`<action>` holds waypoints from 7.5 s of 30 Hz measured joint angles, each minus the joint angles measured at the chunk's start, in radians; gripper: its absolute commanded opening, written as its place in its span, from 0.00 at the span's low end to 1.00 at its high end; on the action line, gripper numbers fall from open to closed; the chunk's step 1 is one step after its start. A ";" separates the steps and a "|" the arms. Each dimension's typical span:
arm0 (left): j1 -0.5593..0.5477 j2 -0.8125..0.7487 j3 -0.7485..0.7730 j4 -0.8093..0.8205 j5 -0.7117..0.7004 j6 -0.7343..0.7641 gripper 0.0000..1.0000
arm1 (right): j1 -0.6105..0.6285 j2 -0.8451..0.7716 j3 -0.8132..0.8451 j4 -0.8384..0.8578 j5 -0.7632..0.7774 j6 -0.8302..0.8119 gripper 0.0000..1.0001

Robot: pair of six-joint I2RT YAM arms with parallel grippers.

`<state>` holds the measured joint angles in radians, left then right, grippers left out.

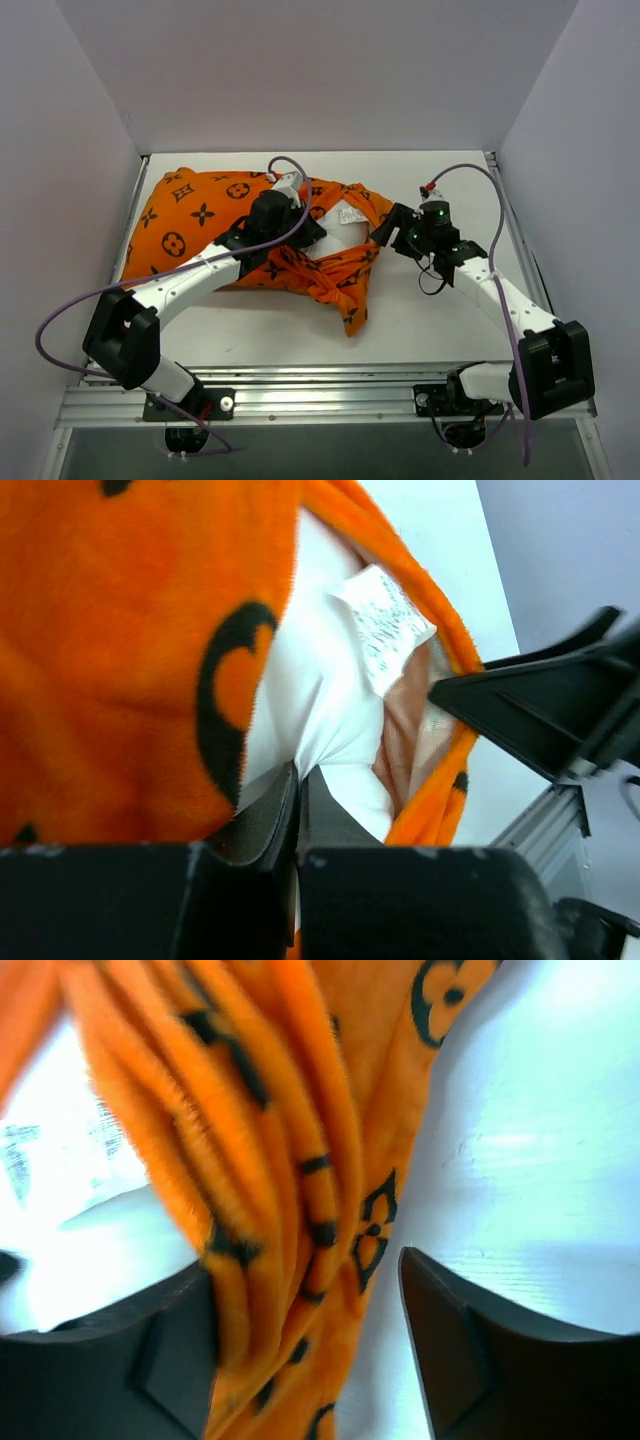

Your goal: Remove the pillowcase from the pillow

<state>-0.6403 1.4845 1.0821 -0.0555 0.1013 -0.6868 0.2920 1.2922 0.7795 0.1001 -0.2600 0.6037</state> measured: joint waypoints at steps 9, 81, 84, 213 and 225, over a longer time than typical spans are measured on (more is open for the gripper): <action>-0.075 0.141 0.153 0.018 -0.140 0.064 0.02 | 0.130 -0.046 0.130 -0.196 0.182 0.150 0.87; -0.064 -0.028 0.100 -0.325 0.208 0.187 0.02 | 0.239 -0.053 0.257 -0.180 0.117 -0.267 0.71; -0.066 -0.032 0.100 -0.330 0.198 0.200 0.02 | 0.251 0.029 0.257 -0.177 0.142 -0.277 0.58; 0.164 -0.119 -0.274 -0.068 -0.264 -0.140 0.76 | 0.424 -0.264 0.243 -0.594 -0.124 -0.230 0.42; 0.034 -0.212 0.164 -0.315 -0.068 0.340 0.94 | 0.208 -0.303 0.245 -0.603 0.178 -0.134 0.91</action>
<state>-0.6067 1.2724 1.2457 -0.3702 0.0334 -0.3466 0.4999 0.9890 1.0248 -0.5034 -0.0822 0.4694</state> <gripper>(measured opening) 0.942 0.890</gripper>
